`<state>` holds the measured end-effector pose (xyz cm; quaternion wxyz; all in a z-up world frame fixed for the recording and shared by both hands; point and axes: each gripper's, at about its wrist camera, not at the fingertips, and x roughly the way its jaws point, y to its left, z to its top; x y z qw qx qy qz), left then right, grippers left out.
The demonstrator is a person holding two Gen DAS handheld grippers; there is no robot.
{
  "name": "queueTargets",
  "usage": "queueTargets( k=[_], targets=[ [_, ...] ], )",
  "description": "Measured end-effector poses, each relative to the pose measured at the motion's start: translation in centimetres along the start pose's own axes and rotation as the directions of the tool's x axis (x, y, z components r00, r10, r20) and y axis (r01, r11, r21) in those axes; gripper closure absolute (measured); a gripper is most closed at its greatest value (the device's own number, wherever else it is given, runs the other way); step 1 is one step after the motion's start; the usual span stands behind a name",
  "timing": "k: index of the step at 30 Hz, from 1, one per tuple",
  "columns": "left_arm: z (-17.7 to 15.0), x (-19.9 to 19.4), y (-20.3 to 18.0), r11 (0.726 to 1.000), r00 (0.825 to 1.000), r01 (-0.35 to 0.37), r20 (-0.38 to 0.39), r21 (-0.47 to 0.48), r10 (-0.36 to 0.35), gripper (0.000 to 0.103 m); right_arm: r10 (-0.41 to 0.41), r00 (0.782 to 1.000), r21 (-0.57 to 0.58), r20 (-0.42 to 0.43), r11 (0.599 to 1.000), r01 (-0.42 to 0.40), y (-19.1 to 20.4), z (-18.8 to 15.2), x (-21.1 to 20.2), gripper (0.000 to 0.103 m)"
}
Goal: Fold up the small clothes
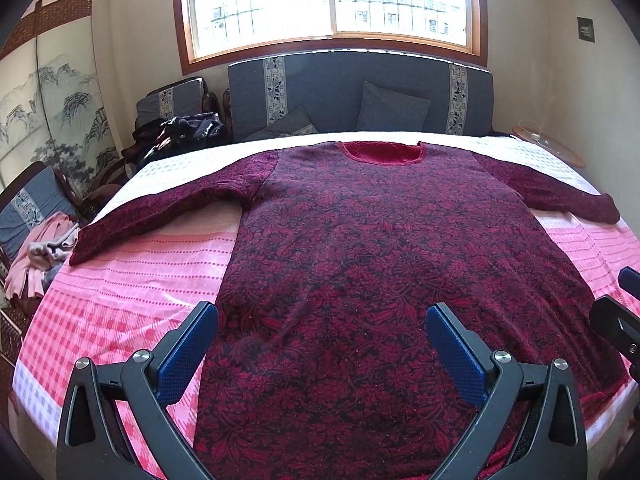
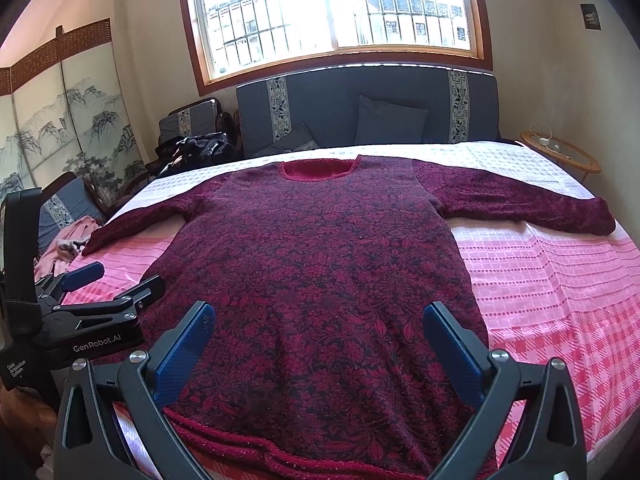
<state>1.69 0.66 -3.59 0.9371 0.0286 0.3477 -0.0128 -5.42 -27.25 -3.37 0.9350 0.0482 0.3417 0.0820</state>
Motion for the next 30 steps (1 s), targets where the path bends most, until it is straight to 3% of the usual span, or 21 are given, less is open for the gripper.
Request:
queueTargets(
  k=[30],
  targets=[
    [0.9,1.9,-0.6,1.000,1.000,0.015,-0.028,0.001,-0.015,0.000,0.023,0.998,0.011,-0.060,1.000,-0.023,-0.3,1.1,3.2,0.000]
  ],
)
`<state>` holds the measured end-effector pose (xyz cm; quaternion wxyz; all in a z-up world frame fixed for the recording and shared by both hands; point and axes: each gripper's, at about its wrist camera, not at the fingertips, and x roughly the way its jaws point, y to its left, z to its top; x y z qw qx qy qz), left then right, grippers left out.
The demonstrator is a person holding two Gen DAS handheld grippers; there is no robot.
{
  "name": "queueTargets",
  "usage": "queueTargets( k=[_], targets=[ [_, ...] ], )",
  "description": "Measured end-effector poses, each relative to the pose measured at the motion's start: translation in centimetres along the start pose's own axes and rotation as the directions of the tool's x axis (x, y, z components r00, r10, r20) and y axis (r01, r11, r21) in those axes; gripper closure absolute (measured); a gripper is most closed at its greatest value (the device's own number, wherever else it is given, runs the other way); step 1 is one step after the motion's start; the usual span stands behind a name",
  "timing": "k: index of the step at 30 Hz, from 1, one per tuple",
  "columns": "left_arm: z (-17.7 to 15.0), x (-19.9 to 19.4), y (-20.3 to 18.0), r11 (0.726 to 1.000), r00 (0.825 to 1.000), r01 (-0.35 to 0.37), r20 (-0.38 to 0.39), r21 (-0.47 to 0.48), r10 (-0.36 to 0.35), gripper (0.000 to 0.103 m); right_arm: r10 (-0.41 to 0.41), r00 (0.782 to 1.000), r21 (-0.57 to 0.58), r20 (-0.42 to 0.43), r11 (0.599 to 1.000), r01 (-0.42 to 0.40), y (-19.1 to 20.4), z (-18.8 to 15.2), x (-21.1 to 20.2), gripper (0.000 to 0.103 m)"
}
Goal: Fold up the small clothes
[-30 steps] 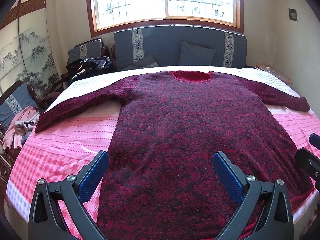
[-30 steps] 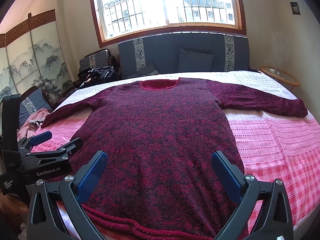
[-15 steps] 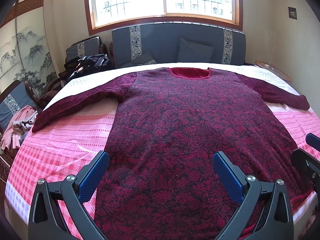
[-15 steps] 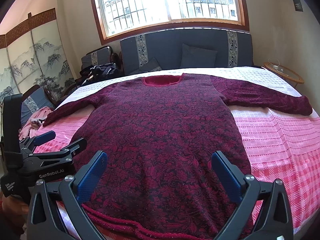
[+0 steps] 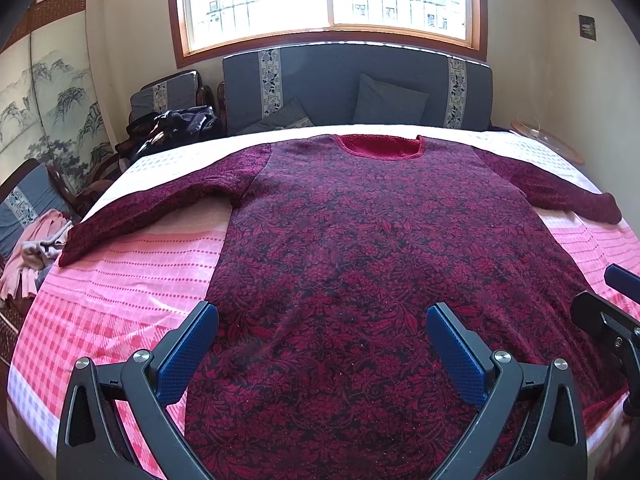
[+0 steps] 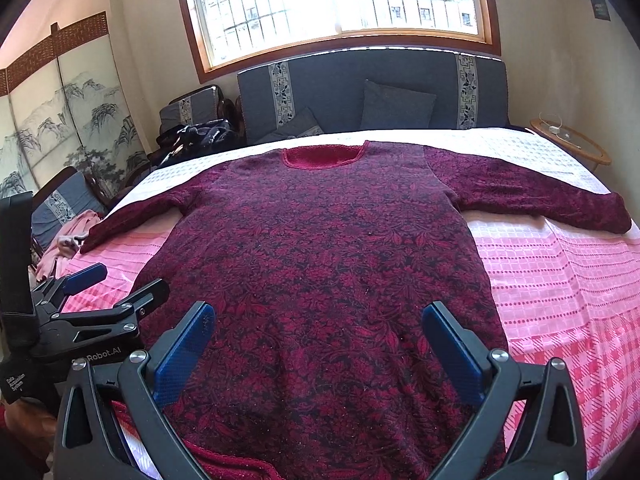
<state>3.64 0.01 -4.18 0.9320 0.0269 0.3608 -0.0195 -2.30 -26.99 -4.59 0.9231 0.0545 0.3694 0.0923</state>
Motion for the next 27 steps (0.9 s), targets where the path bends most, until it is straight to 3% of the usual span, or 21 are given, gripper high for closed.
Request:
queueTargets(
  k=[17,27],
  targets=[
    [0.2,1.1,-0.2,1.000,1.000,-0.007,-0.016,-0.004,0.007,0.000,-0.021,0.999,-0.008,-0.035,1.000,0.021,-1.1,1.0,1.8,0.000],
    [-0.2,3.7,0.7,0.999,1.000,-0.010,0.010,-0.031,0.011,0.000,-0.023,0.999,0.030,-0.024,0.999,0.023,-5.4,2.9,2.8,0.000]
  ],
)
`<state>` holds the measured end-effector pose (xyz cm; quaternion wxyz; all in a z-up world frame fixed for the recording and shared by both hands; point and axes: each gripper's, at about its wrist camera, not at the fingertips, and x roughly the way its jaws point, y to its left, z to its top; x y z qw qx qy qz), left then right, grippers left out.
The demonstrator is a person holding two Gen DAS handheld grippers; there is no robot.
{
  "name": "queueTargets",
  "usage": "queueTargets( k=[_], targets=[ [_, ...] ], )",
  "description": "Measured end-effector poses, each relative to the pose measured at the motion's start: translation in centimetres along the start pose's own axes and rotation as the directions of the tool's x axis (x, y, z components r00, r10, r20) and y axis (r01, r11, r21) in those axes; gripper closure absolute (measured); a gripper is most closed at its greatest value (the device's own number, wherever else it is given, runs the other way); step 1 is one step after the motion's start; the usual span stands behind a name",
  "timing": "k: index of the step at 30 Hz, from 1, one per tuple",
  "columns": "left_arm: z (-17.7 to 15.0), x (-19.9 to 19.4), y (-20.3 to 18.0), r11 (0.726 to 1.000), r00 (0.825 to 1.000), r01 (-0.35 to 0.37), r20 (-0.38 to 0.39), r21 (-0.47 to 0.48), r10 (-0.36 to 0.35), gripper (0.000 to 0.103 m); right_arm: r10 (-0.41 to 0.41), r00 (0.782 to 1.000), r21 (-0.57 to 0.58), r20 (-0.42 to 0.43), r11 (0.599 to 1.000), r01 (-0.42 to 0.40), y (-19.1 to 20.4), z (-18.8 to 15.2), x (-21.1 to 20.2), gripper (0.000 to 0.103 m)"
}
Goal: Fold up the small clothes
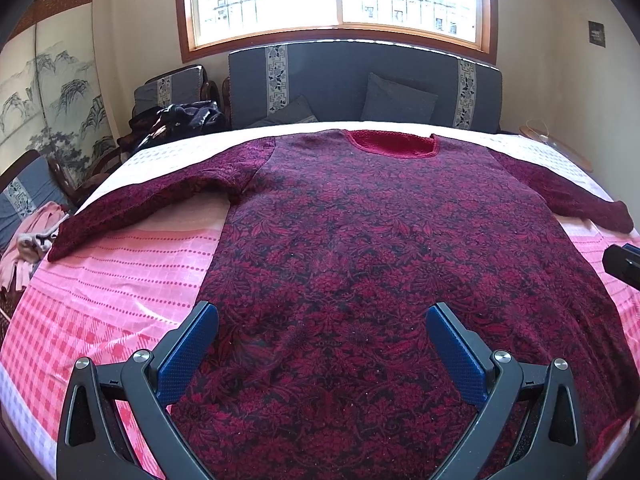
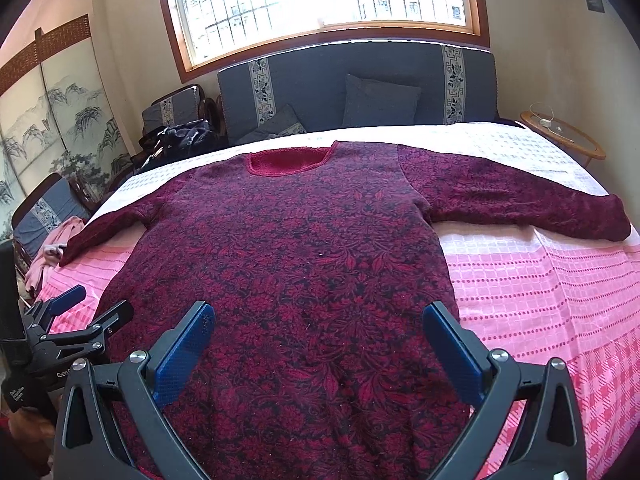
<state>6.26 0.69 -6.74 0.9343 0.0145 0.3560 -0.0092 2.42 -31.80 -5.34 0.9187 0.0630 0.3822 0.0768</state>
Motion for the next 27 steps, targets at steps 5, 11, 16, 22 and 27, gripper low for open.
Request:
queueTargets(
  k=[5,11,16,22,27],
  targets=[
    [-0.6,0.9,1.2,0.999,1.000,0.026,0.013,-0.041,-0.025,0.000,0.108,0.994,0.213,0.026,0.971,-0.111,-8.2,1.8,0.7,0.003],
    [-1.1,0.7,2.0,0.995,0.997,0.064,0.036,-0.073,-0.061,0.000,0.089,0.989,0.593,0.122,0.792,-0.145,-24.7,2.9,1.2,0.031],
    [-1.3,0.6,1.7,0.995,0.996,0.080,0.041,-0.059,-0.078,0.000,-0.014,0.984,0.781,0.179,0.611,-0.133,-36.6,2.2,0.7,0.031],
    [-1.2,1.3,1.3,0.996,0.997,0.073,0.002,-0.046,-0.073,0.000,-0.068,0.985,0.885,0.159,0.452,-0.112,-44.1,0.2,1.7,0.031],
    [-1.1,2.0,1.3,0.996,0.997,0.065,-0.031,-0.054,-0.067,0.000,-0.079,0.986,0.883,0.146,0.460,-0.094,-45.1,1.6,3.2,0.035]
  ],
)
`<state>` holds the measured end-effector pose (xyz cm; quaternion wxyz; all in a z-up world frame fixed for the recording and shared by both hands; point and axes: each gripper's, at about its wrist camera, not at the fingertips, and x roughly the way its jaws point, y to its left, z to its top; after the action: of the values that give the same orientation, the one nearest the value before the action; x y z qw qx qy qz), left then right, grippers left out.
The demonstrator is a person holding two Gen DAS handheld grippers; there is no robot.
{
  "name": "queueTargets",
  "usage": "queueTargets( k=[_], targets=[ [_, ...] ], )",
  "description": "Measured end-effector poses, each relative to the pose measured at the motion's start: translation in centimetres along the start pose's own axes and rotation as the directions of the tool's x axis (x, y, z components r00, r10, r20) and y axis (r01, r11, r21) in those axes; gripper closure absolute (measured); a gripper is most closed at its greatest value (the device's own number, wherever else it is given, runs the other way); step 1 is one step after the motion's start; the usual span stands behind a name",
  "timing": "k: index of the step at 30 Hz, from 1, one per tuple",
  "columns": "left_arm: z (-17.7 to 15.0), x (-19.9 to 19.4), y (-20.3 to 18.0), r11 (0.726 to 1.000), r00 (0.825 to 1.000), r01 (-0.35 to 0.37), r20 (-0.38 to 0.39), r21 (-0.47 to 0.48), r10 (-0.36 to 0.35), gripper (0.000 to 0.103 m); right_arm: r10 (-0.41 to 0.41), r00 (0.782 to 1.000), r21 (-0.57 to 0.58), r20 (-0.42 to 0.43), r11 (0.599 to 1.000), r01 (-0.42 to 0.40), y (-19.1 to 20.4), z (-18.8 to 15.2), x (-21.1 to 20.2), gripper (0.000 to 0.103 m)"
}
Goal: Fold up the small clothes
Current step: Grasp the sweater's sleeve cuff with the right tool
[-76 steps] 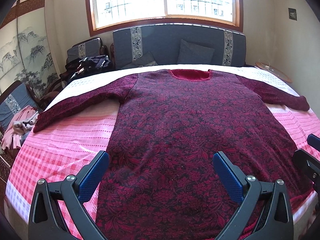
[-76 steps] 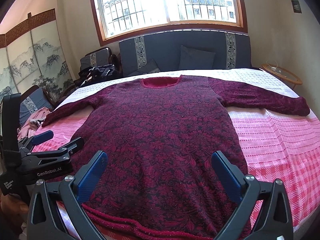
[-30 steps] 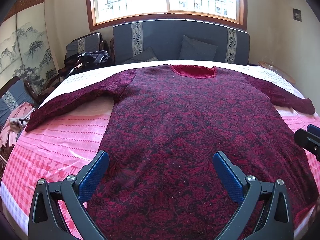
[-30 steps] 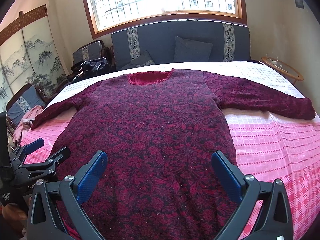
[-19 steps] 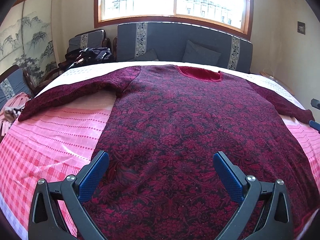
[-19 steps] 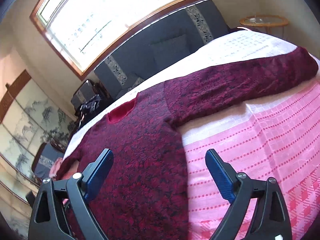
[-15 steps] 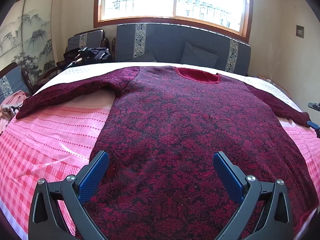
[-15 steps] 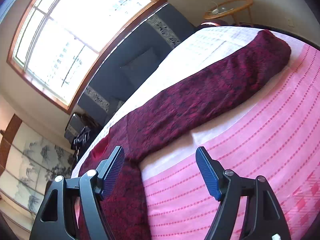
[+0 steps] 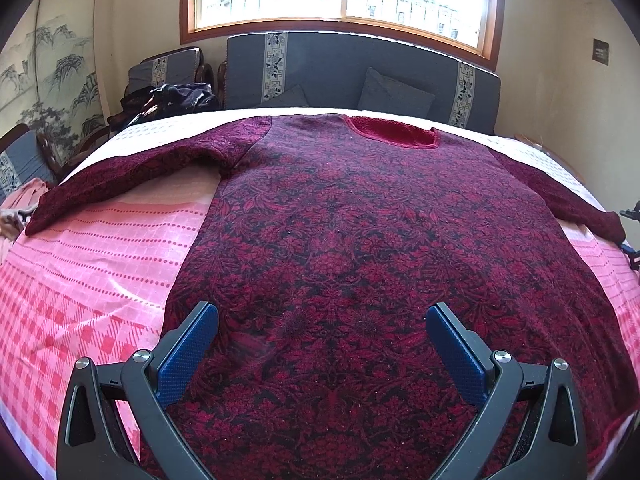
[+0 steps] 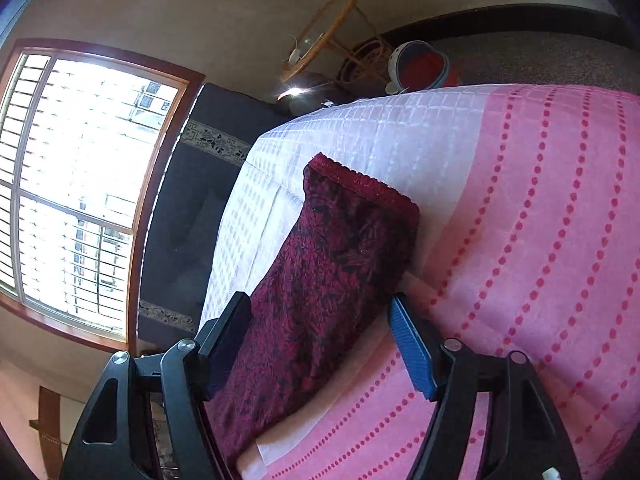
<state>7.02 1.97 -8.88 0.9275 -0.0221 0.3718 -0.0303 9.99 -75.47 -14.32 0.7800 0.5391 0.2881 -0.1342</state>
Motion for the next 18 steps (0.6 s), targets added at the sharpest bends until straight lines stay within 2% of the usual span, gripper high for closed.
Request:
queueTargets(
  k=[3,4,5,6,9,11,15,18],
  targets=[
    [0.0,0.3,0.1,1.000,1.000,-0.004,-0.011,-0.006,0.004,0.000,-0.018,1.000,-0.012,0.006,1.000,0.018,0.6,0.5,0.9,0.035],
    [0.0,0.3,0.2,1.000,1.000,-0.002,-0.011,-0.011,0.002,0.000,-0.024,1.000,-0.014,0.013,1.000,0.024,0.5,0.7,1.2,0.044],
    [0.0,0.3,0.3,1.000,1.000,-0.002,-0.012,-0.016,0.002,0.000,-0.053,0.999,-0.017,0.012,0.998,0.053,0.5,0.8,1.4,0.075],
    [0.0,0.3,0.4,1.000,1.000,-0.004,-0.013,-0.023,0.004,0.000,-0.091,0.996,-0.015,-0.011,0.996,0.091,0.3,0.8,2.1,0.094],
    [0.0,0.4,0.8,0.999,1.000,0.009,-0.017,-0.047,-0.010,0.000,-0.105,0.995,-0.017,0.000,0.994,0.105,0.2,0.4,1.9,0.093],
    [0.0,0.4,1.3,0.998,0.999,0.022,-0.022,-0.067,-0.023,0.000,-0.066,0.997,-0.068,0.030,0.995,0.068,2.2,-0.7,0.8,0.093],
    [0.0,0.2,2.0,0.993,0.998,0.053,-0.011,-0.105,-0.055,0.000,0.061,0.998,-0.143,0.027,0.988,-0.057,8.2,-3.5,-0.7,0.093],
    [0.2,-0.9,2.5,0.991,0.998,0.070,0.012,-0.110,-0.069,0.000,0.151,0.988,-0.250,-0.029,0.956,-0.154,14.9,-7.4,-0.6,0.093]
  ],
)
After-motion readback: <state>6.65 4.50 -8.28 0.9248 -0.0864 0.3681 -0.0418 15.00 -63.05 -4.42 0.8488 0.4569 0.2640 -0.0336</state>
